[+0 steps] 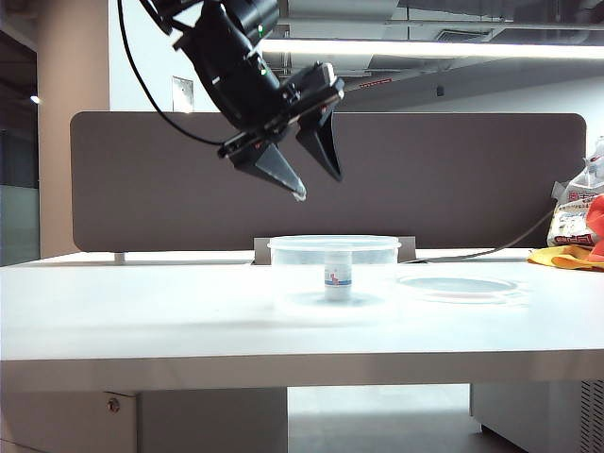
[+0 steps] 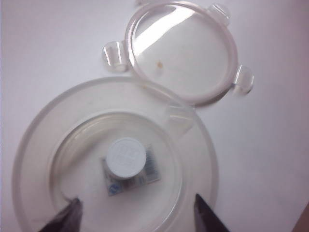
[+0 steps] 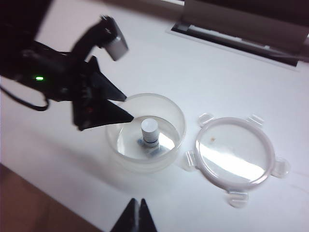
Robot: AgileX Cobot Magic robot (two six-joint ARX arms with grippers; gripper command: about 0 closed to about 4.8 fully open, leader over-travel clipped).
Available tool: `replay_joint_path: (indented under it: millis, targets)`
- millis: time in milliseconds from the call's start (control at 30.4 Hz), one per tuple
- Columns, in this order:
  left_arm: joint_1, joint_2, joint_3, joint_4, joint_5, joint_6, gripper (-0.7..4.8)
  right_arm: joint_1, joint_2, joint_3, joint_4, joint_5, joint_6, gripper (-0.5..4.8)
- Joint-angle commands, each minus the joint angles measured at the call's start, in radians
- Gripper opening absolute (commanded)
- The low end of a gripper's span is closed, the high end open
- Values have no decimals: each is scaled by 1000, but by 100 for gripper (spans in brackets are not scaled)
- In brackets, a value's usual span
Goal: Remove the lid of the round box, pick up the small white medicine bottle inside, and place it on the table.
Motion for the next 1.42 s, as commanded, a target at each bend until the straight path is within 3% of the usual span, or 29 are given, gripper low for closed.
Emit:
replay_joint_path:
  millis: [33, 198, 494, 1153, 1416]
  targets:
    - [-1, 29, 18, 9, 6, -8, 294, 37, -37, 3, -40, -8, 2, -5]
    - [-6, 80, 53, 9, 13, -17, 295, 143, -49, 3, -93, 7, 2, -5]
    - [-18, 137, 75, 15, 6, -18, 296, 323, -42, 2, -105, 167, 2, -5]
    - [-18, 217, 101, 73, -24, -21, 293, 335, -42, 2, -103, 167, 2, -5]
    - [-18, 253, 150, 65, -22, -20, 184, 335, -42, 2, -103, 171, 2, -5]
